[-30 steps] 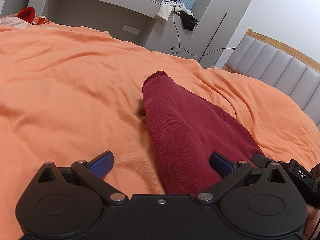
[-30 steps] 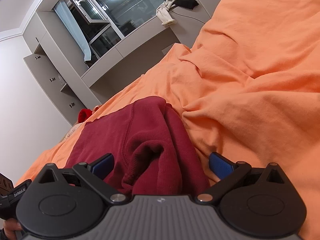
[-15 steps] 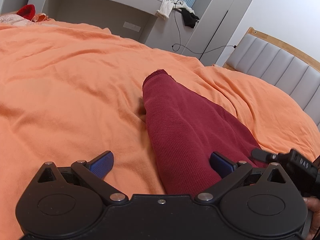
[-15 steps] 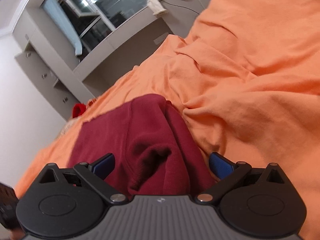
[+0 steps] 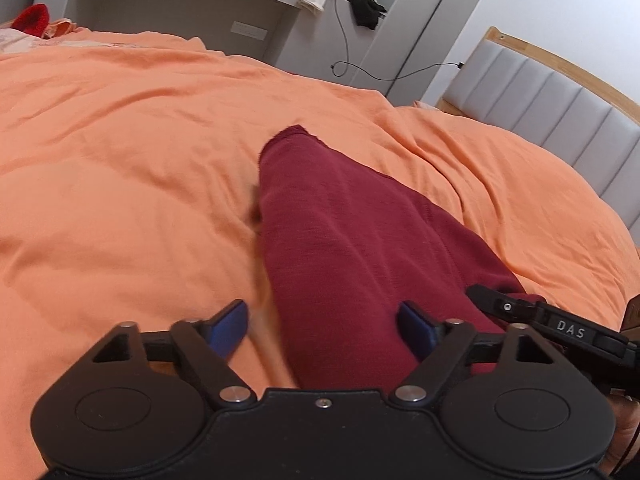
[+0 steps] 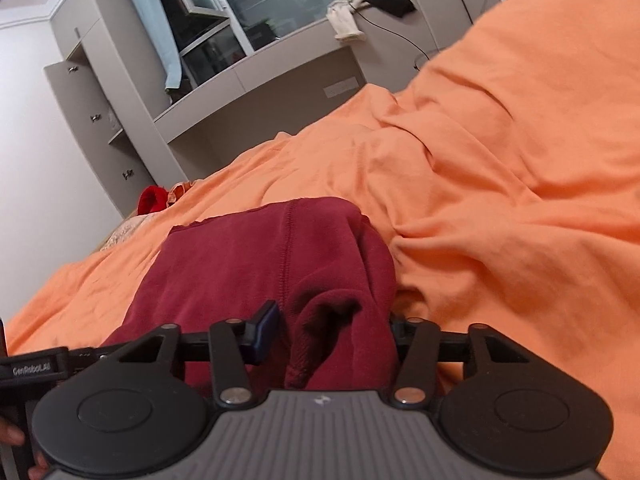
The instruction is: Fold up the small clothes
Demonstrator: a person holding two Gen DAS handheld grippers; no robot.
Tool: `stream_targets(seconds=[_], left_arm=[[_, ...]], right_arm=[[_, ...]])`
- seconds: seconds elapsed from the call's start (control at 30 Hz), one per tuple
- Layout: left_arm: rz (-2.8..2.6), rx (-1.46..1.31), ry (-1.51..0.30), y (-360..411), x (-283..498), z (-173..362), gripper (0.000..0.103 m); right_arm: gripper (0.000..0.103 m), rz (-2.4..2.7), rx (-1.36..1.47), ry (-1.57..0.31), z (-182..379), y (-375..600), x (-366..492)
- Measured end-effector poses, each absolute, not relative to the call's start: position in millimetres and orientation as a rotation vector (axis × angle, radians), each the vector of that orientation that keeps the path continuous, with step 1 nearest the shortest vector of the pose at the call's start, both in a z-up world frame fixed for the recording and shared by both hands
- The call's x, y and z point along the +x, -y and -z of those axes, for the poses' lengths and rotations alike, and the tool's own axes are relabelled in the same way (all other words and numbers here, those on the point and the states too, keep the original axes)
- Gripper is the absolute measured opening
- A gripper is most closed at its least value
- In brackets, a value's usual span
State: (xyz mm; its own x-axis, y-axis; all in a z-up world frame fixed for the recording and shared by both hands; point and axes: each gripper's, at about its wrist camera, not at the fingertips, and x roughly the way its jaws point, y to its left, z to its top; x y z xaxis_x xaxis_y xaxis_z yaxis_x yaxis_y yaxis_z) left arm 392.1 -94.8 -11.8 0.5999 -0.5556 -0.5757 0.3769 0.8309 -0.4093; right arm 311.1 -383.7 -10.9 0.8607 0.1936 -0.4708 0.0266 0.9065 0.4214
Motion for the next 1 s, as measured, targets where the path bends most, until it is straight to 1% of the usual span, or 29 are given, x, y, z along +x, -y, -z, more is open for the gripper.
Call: stream_targets(seconds=[0.07, 0.1, 0.13, 0.23, 0.3, 0.33, 0.37, 0.5, 0.63, 0.77, 0.87, 1.0], left_arm=[[0.564, -0.258, -0.75, 97.5, 391.3, 10.1, 0.059], [0.561, -0.251, -0.747, 99.4, 390.7, 8.3, 0.055], [0.551, -0.244, -0.745, 100.9, 389.5, 7.2, 0.054], [0.524, -0.235, -0.745, 103.4, 387.3, 4.1, 0.046], [0.51, -0.242, -0.732, 101.1, 385.7, 0.0, 0.036], [0.509, -0.245, -0.724, 99.3, 384.9, -2.7, 0.034], [0.508, -0.246, -0.716, 98.2, 383.8, -5.9, 0.032], [0.508, -0.192, -0.658, 97.7, 376.3, -19.6, 0.028], [0.502, -0.129, -0.569, 94.8, 366.3, -34.7, 0.027], [0.435, -0.049, -0.436, 80.8, 354.7, -58.6, 0.027], [0.396, -0.05, -0.39, 64.0, 351.9, -69.7, 0.027], [0.337, -0.044, -0.357, 40.2, 354.3, -71.2, 0.027]], right_arm=[[0.049, -0.094, 0.422, -0.53, 9.1, 382.2, 310.2], [0.049, -0.099, 0.428, -0.53, 8.7, 382.7, 310.4], [0.049, -0.104, 0.438, -0.531, 8.4, 384.3, 311.0], [0.045, -0.109, 0.468, -0.533, 7.8, 388.4, 314.6], [0.035, -0.112, 0.473, -0.521, 4.8, 388.2, 314.2], [0.034, -0.116, 0.467, -0.512, 2.2, 386.9, 314.0], [0.03, -0.119, 0.456, -0.502, -0.8, 384.7, 313.6], [0.026, -0.13, 0.376, -0.451, -17.7, 368.1, 311.5], [0.026, -0.172, 0.314, -0.368, -34.1, 346.6, 309.8], [0.024, -0.215, 0.301, -0.342, -38.3, 324.3, 320.1], [0.024, -0.247, 0.318, -0.306, -40.9, 308.9, 332.8], [0.024, -0.275, 0.31, -0.28, -39.3, 290.6, 350.9]])
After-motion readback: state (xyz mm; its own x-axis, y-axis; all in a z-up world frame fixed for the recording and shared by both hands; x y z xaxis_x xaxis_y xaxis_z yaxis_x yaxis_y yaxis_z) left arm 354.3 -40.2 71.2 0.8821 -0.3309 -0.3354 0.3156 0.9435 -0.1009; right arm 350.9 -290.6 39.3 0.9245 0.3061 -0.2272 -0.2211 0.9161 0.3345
